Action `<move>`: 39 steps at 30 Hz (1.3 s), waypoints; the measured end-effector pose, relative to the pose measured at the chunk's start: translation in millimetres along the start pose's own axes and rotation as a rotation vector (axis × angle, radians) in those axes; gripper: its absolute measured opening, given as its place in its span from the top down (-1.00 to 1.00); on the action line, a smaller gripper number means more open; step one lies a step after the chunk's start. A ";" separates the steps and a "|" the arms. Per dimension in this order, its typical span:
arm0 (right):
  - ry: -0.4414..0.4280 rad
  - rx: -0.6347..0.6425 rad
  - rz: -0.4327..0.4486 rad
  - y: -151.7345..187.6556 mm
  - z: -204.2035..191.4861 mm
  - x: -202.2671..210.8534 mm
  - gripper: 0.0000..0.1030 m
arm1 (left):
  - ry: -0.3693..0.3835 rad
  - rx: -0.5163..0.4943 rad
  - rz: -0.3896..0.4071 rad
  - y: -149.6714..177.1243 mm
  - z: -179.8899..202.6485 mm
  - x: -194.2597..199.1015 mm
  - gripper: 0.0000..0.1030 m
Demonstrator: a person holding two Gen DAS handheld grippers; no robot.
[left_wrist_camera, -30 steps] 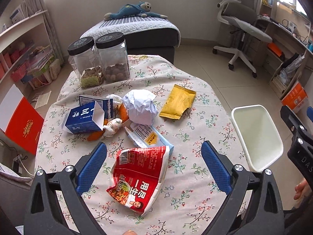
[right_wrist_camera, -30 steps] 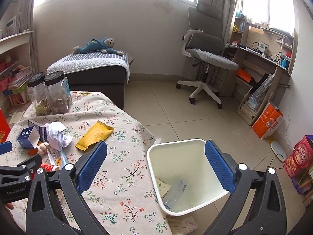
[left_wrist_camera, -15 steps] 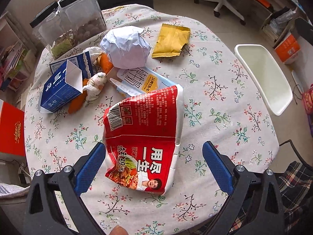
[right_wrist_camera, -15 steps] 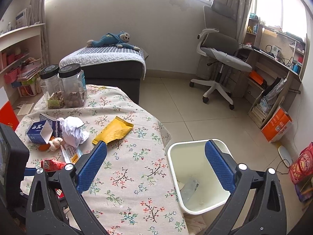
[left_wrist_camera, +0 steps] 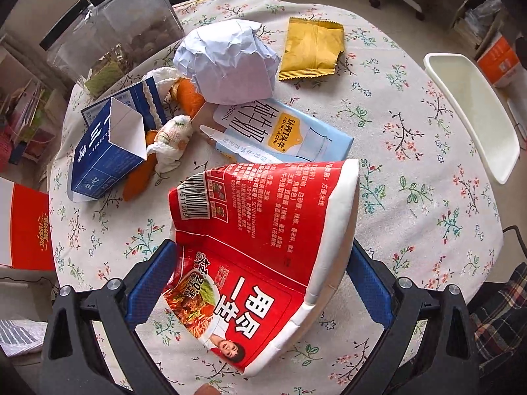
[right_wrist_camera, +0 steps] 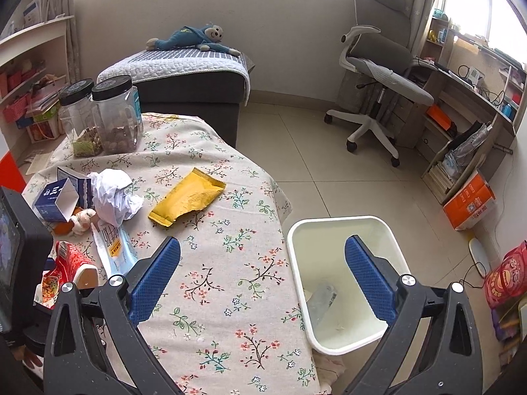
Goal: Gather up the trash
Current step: 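Grasp the red noodle cup with the left gripper while the right grasps the blue milk carton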
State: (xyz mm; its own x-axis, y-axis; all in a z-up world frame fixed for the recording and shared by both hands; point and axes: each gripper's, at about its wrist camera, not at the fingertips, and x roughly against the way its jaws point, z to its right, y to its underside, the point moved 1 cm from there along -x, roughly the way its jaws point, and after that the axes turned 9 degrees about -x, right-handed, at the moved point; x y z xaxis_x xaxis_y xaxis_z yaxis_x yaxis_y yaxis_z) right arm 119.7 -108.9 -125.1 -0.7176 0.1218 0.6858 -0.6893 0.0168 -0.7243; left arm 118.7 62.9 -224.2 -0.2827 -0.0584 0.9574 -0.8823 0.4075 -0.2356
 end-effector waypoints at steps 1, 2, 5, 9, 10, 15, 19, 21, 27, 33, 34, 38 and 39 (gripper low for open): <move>-0.001 -0.004 -0.007 -0.1 -1.8 -1.1 -0.86 | 0.007 0.003 0.003 2.2 -2.4 1.9 -0.75; -0.006 -0.006 -0.014 -0.3 -3.6 -2.5 -0.86 | 0.025 0.011 0.003 4.3 -5.7 3.8 -0.50; -0.022 -0.009 -0.039 -0.4 -8.5 -6.7 -0.86 | 0.033 0.037 0.021 11.2 -16.1 12.4 -0.17; -0.038 0.008 -0.070 3.6 -19.9 -13.5 -0.86 | 0.051 0.094 0.073 18.4 -37.4 30.2 0.19; -0.042 0.017 -0.077 4.4 -22.9 -15.0 -0.86 | 0.055 0.108 0.085 20.1 -42.7 34.9 0.21; -0.065 0.067 -0.118 11.9 -44.7 -24.2 -0.86 | 0.026 0.169 0.098 30.0 -76.3 43.3 0.22; -0.076 0.096 -0.142 16.0 -61.0 -29.3 -0.86 | -0.009 0.224 0.048 42.6 -108.8 30.1 0.21; -0.084 0.106 -0.154 17.7 -68.7 -32.3 -0.86 | 0.005 0.232 0.017 50.4 -117.5 21.2 0.11; -0.127 0.115 -0.214 22.4 -89.1 -48.5 -0.86 | 0.041 0.261 0.020 60.8 -131.2 14.4 0.44; -0.193 0.121 -0.298 27.7 -111.2 -72.5 -0.86 | 0.042 0.267 0.119 59.0 -128.2 38.5 0.45; -0.204 0.121 -0.313 28.9 -114.9 -77.1 -0.86 | 0.043 0.277 0.146 56.6 -128.2 45.8 0.45; -0.229 0.135 -0.358 36.4 -130.9 -93.7 -0.86 | 0.050 0.316 0.239 50.0 -130.5 69.6 0.45; -0.231 0.146 -0.368 39.1 -135.8 -96.9 -0.86 | 0.052 0.323 0.255 48.5 -130.8 73.4 0.45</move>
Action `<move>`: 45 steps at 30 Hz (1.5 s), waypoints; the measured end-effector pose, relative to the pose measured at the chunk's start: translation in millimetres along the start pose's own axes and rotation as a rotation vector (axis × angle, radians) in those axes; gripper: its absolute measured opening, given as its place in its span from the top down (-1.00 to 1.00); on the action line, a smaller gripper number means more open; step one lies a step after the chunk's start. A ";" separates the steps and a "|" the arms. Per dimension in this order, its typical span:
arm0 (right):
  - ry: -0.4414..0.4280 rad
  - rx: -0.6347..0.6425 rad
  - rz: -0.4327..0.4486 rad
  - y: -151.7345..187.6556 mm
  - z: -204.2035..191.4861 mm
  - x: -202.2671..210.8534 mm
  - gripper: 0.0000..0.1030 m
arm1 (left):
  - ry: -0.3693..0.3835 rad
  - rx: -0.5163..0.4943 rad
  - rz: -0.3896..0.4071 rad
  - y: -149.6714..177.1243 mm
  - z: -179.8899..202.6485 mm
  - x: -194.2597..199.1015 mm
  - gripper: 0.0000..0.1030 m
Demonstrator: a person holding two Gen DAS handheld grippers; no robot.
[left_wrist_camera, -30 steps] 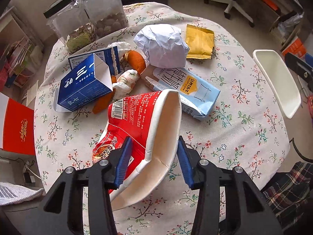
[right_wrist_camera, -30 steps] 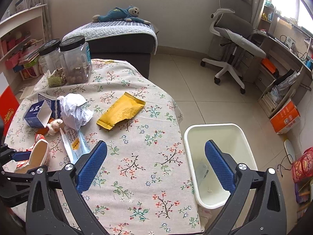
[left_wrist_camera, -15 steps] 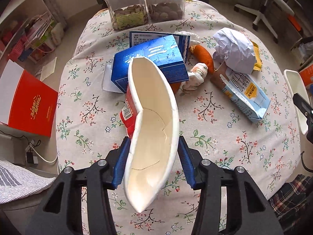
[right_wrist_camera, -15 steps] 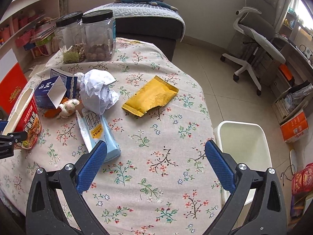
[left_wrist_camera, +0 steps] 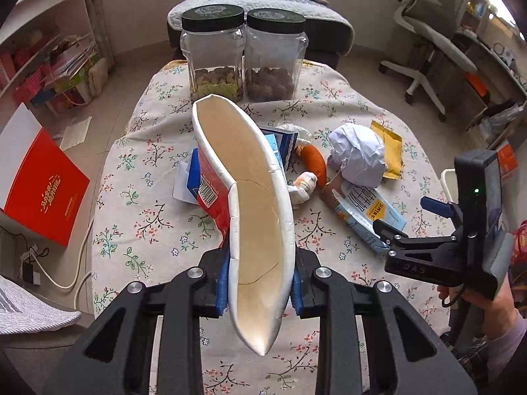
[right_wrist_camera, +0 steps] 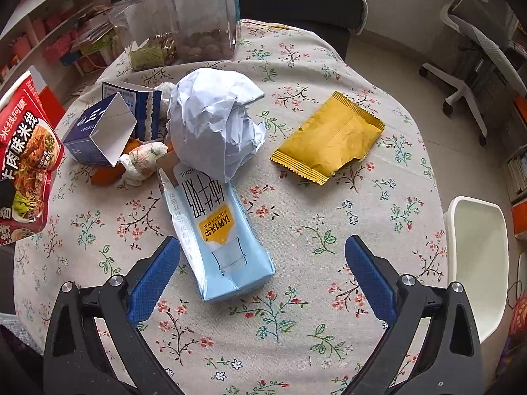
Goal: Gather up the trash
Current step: 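Grasp the red noodle cup with the left gripper while the right grasps the blue milk carton, then carry the noodle cup and milk carton to the wastebasket and release both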
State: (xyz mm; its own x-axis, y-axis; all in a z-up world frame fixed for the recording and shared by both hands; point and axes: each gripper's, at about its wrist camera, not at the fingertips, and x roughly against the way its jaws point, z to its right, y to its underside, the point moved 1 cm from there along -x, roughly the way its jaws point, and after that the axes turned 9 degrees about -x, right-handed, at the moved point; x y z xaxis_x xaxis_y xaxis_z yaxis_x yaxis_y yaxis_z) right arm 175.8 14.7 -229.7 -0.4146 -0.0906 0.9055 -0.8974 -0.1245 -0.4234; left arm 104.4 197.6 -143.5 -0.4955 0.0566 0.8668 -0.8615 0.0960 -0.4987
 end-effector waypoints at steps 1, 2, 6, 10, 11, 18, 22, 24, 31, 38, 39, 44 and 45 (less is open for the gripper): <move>-0.001 0.013 -0.012 0.9 -4.1 -5.0 -0.86 | 0.004 0.006 0.012 -1.9 0.4 2.6 0.45; -0.004 0.029 -0.026 2.3 -8.9 -9.9 -0.85 | 0.006 0.012 0.019 -3.2 0.7 4.2 0.45; -0.024 0.060 -0.074 7.8 -23.6 -18.1 -0.19 | 0.003 0.025 0.021 -4.9 -1.0 3.1 0.45; -0.126 0.047 -0.079 9.3 -32.2 3.2 -0.03 | -0.014 0.043 0.039 -4.5 -6.7 6.0 0.45; -0.149 0.046 -0.061 9.4 -34.0 13.2 -0.03 | -0.019 0.049 0.049 -4.7 -8.7 8.5 0.45; -0.243 0.053 0.122 6.9 -36.7 84.8 -0.02 | -0.072 0.066 0.141 -10.0 -9.4 29.2 0.45; -0.247 0.028 0.225 -0.3 -25.9 107.9 -0.02 | -0.109 0.062 0.191 -10.2 -5.0 35.9 0.44; -0.240 0.011 0.266 -2.9 -20.8 113.9 -0.02 | -0.111 0.070 0.212 -10.7 -3.0 38.5 0.44; -0.202 -0.024 0.372 -14.7 -6.1 126.6 -0.02 | -0.124 0.066 0.280 -17.1 9.1 46.4 0.44; -0.151 -0.071 0.454 -16.7 11.2 135.7 -0.02 | -0.142 0.039 0.344 -22.1 31.7 50.4 0.44; -0.143 -0.077 0.461 -17.4 13.7 136.3 -0.02 | -0.147 0.036 0.353 -23.0 35.1 51.0 0.44; -0.103 -0.093 0.501 -18.2 25.4 141.5 -0.02 | -0.160 0.027 0.392 -28.2 49.0 54.2 0.43; -0.097 -0.096 0.507 -18.2 27.8 142.7 -0.02 | -0.158 0.027 0.397 -29.9 51.7 54.4 0.43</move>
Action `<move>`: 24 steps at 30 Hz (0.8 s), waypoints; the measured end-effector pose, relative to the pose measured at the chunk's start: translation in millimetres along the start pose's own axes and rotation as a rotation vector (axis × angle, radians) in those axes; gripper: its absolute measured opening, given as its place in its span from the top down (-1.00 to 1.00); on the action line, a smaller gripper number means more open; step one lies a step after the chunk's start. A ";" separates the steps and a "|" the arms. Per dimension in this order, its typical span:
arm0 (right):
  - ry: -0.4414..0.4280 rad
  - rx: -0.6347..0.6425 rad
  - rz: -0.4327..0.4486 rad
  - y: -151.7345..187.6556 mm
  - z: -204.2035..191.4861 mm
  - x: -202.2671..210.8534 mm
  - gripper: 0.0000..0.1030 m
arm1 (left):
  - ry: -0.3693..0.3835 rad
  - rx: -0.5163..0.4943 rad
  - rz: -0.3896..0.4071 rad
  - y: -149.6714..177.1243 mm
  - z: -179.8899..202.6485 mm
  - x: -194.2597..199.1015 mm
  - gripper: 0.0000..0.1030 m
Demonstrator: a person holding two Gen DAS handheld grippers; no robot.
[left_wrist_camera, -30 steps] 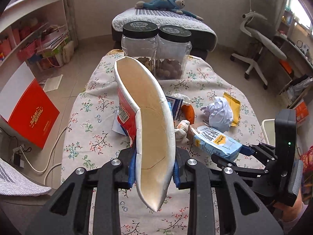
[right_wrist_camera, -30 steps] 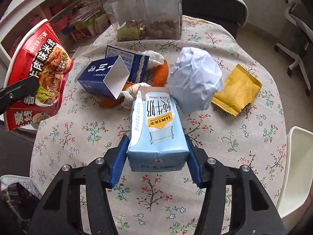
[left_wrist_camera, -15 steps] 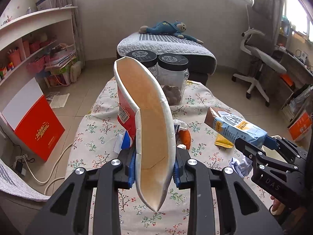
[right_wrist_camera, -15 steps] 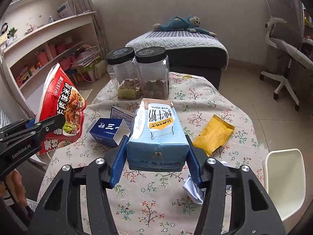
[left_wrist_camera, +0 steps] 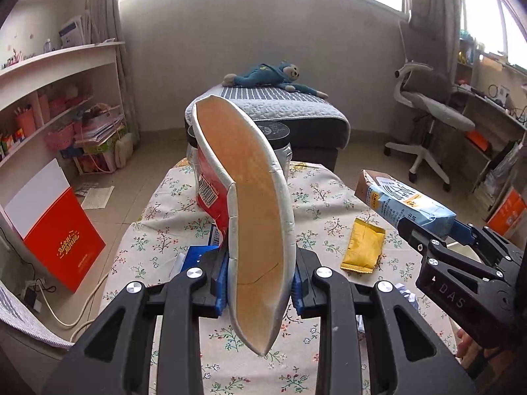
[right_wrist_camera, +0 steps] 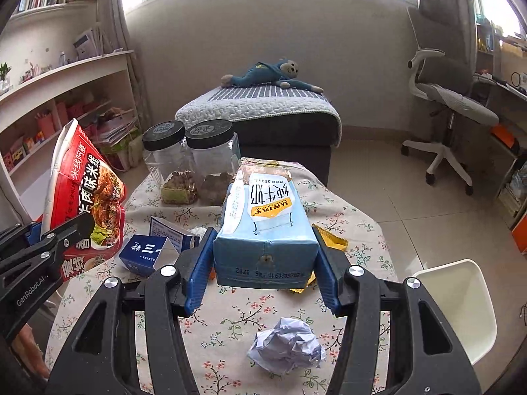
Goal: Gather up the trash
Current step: 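Carry the noodle cup and milk carton to the wastebasket and release both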
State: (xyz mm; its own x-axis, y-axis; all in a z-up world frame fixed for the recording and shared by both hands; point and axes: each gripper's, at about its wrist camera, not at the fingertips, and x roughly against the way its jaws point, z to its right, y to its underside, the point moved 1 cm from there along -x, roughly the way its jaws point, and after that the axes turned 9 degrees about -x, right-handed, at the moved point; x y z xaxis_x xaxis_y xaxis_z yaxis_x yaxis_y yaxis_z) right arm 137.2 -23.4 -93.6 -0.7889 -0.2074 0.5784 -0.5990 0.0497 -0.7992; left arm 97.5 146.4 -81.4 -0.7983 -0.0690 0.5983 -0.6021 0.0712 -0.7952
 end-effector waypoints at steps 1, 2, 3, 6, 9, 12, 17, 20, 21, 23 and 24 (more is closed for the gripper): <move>0.006 -0.002 0.007 -0.7 2.3 1.1 -0.02 | 0.001 0.001 0.004 -1.0 2.7 0.0 0.43; 0.013 -0.003 0.013 -1.4 4.6 2.4 -0.02 | 0.003 0.001 0.008 -1.8 4.9 -0.1 0.43; 0.019 -0.004 0.020 -2.3 6.9 3.6 -0.02 | 0.005 0.001 0.013 -2.9 7.4 -0.1 0.43; 0.036 -0.006 0.037 -3.9 13.8 7.7 -0.02 | 0.009 -0.006 0.026 -5.8 15.9 0.2 0.43; 0.052 -0.015 0.052 -5.3 20.2 12.3 -0.02 | 0.008 -0.010 0.045 -8.8 25.5 2.0 0.43; 0.069 -0.025 0.069 -6.7 27.4 16.8 -0.02 | 0.005 -0.014 0.069 -12.2 34.4 4.2 0.43; 0.093 -0.039 0.089 -10.3 39.8 23.0 -0.02 | 0.020 -0.015 0.088 -18.0 47.8 5.3 0.43; 0.106 -0.055 0.098 -12.5 49.8 26.4 -0.02 | 0.031 -0.016 0.095 -20.2 56.5 5.6 0.43; 0.112 -0.060 0.102 -13.3 52.9 27.7 -0.02 | 0.034 -0.018 0.096 -21.0 59.6 5.3 0.43; 0.123 -0.066 0.107 -14.8 60.6 29.6 -0.02 | 0.042 -0.021 0.097 -22.2 65.7 4.4 0.43; 0.129 -0.069 0.110 -15.1 64.1 30.7 -0.02 | 0.046 -0.023 0.099 -23.3 69.2 4.4 0.43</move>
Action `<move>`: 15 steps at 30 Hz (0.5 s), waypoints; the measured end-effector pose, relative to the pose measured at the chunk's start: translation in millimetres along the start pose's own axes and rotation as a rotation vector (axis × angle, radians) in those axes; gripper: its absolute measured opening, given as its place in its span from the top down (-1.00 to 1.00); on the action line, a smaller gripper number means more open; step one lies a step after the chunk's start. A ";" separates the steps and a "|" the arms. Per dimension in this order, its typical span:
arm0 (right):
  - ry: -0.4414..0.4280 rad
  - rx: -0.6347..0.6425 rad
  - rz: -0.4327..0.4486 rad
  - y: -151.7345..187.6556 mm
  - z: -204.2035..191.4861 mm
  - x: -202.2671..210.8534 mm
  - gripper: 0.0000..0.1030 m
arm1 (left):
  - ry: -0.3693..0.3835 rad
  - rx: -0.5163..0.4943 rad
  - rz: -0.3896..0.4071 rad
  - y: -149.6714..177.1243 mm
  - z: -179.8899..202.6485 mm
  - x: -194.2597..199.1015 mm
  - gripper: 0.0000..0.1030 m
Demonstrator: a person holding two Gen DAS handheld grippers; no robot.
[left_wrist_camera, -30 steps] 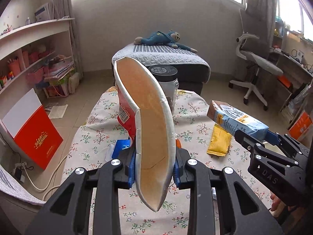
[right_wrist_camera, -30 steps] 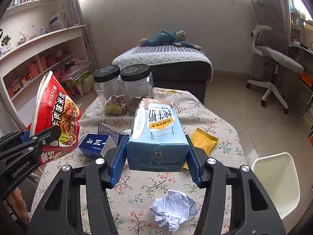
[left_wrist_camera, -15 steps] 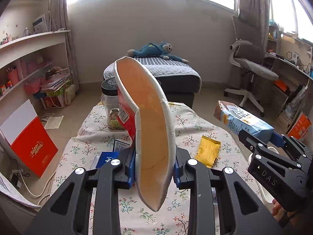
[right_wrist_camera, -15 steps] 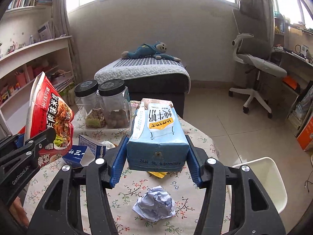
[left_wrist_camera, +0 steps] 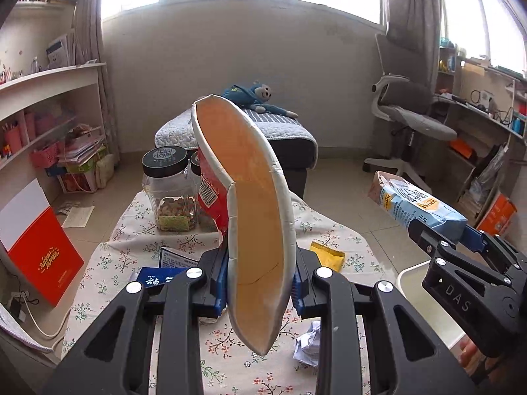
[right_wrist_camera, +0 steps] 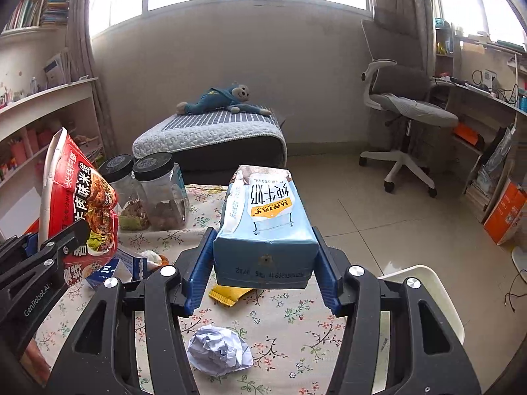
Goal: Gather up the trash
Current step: 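Carry the noodle cup and milk carton to the wastebasket and release both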
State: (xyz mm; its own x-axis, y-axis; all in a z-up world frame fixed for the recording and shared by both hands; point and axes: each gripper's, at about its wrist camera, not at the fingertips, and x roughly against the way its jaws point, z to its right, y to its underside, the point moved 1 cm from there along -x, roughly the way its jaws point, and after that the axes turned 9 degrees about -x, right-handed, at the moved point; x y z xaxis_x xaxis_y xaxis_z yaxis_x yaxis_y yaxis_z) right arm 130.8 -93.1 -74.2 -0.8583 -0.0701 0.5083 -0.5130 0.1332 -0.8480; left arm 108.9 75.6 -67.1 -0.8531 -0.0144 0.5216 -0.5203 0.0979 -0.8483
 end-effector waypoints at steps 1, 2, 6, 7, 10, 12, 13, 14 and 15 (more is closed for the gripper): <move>0.006 -0.004 0.002 -0.9 3.6 0.1 -0.02 | 0.004 -0.001 0.001 -0.5 3.3 -0.2 0.43; 0.011 -0.008 0.004 -1.6 7.0 0.6 -0.02 | 0.010 -0.003 0.002 -1.5 6.4 -0.4 0.43; 0.040 -0.019 0.014 -3.8 22.1 3.5 -0.02 | 0.032 -0.011 0.006 -4.2 19.3 -1.6 0.43; 0.047 -0.022 0.016 -4.9 26.4 3.8 -0.02 | 0.039 -0.014 0.006 -4.8 23.3 -1.6 0.43; 0.070 -0.032 0.019 -6.5 39.5 4.6 -0.02 | 0.059 -0.022 0.009 -6.9 33.7 -2.0 0.43; 0.086 -0.040 0.018 -7.8 49.1 4.6 -0.02 | 0.070 -0.030 0.014 -7.9 41.6 -2.1 0.43; 0.093 -0.043 0.018 -8.4 53.8 4.9 -0.02 | 0.075 -0.034 0.015 -8.4 45.6 -2.6 0.43; 0.101 -0.047 0.018 -8.9 58.1 4.8 -0.02 | 0.079 -0.037 0.015 -8.6 49.1 -3.0 0.43; 0.108 -0.049 0.018 -9.5 62.3 5.2 -0.02 | 0.083 -0.041 0.016 -9.0 53.2 -3.3 0.43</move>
State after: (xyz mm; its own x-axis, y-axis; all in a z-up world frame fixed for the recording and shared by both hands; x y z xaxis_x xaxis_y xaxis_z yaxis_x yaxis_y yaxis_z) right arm 130.7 -156.4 -72.9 -0.8600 0.0394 0.5088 -0.4945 0.1821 -0.8499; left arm 114.3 21.8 -66.0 -0.8541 0.0696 0.5154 -0.5034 0.1384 -0.8529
